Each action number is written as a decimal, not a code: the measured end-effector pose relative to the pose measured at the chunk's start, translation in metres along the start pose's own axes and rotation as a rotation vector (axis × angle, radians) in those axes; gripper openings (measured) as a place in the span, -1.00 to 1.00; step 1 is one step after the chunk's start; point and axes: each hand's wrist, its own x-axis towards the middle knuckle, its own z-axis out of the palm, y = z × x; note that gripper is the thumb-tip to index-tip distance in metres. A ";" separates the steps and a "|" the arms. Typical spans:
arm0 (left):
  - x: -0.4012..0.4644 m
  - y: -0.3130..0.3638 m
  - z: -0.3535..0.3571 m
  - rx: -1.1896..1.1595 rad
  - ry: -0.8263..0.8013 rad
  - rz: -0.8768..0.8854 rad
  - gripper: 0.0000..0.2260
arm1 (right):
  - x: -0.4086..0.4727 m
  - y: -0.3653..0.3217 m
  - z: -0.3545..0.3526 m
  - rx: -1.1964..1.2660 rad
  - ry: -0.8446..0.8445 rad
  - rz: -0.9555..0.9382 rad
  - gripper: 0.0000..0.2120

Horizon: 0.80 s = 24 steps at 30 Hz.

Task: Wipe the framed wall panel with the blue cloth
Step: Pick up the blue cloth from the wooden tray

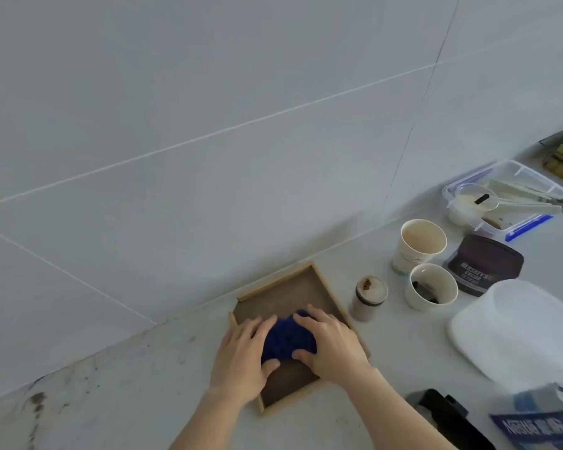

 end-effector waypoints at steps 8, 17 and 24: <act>0.003 0.010 0.003 0.069 0.053 -0.046 -0.65 | -0.001 0.004 -0.002 -0.041 0.037 0.026 -0.62; -0.004 0.000 -0.055 -0.067 0.115 -0.074 -0.77 | -0.005 -0.012 -0.044 -0.046 0.107 -0.029 -0.75; -0.023 -0.006 -0.131 -0.091 0.243 -0.075 -0.84 | -0.018 -0.059 -0.107 -0.073 0.208 -0.057 -0.78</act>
